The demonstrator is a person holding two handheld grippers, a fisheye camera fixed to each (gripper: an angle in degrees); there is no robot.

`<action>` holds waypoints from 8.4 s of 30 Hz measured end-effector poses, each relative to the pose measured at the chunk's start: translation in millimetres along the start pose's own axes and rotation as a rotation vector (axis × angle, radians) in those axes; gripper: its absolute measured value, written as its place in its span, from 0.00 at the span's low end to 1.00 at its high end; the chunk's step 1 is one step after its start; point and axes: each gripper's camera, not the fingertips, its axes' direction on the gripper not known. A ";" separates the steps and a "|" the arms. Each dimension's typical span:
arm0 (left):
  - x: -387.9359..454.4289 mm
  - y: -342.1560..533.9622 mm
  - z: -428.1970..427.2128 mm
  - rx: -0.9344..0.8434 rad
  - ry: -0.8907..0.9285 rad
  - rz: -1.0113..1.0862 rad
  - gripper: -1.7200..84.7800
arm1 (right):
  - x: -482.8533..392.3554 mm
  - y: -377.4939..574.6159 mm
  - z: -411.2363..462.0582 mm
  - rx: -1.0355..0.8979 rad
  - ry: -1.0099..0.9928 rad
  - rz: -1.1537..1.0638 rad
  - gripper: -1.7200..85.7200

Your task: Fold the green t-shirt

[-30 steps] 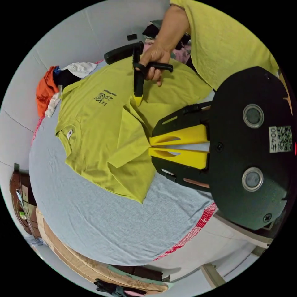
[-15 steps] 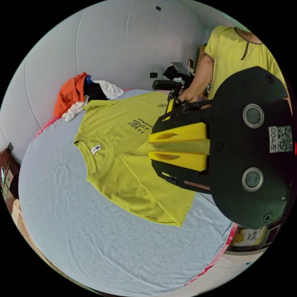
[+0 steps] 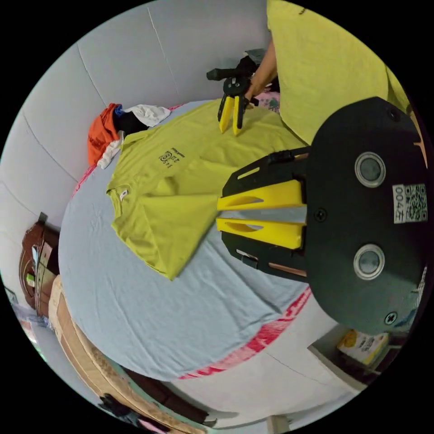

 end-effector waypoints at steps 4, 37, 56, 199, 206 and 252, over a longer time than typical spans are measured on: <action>-7.4 71.7 -18.7 0.079 0.008 -0.100 0.05 | 17.6 2.6 0.2 0.047 -0.151 0.118 0.03; -60.1 26.1 -163.7 0.129 0.089 -0.255 0.06 | -122.4 -55.1 87.0 0.012 -0.698 0.079 0.12; -86.3 -78.7 -133.6 0.126 0.299 -0.398 0.09 | -122.3 -78.3 127.0 0.000 -0.762 0.212 0.12; 155.6 284.1 168.5 0.141 -0.130 -0.171 0.02 | 102.0 -312.6 -21.9 0.213 -0.277 -0.084 0.10; 206.0 297.3 174.8 0.090 -0.201 -0.100 0.02 | 186.3 -148.3 -70.5 -0.023 -0.026 -0.066 0.08; 277.9 306.2 456.8 -0.281 -0.167 -0.107 0.02 | 508.3 25.7 -224.9 0.030 -0.257 0.216 0.09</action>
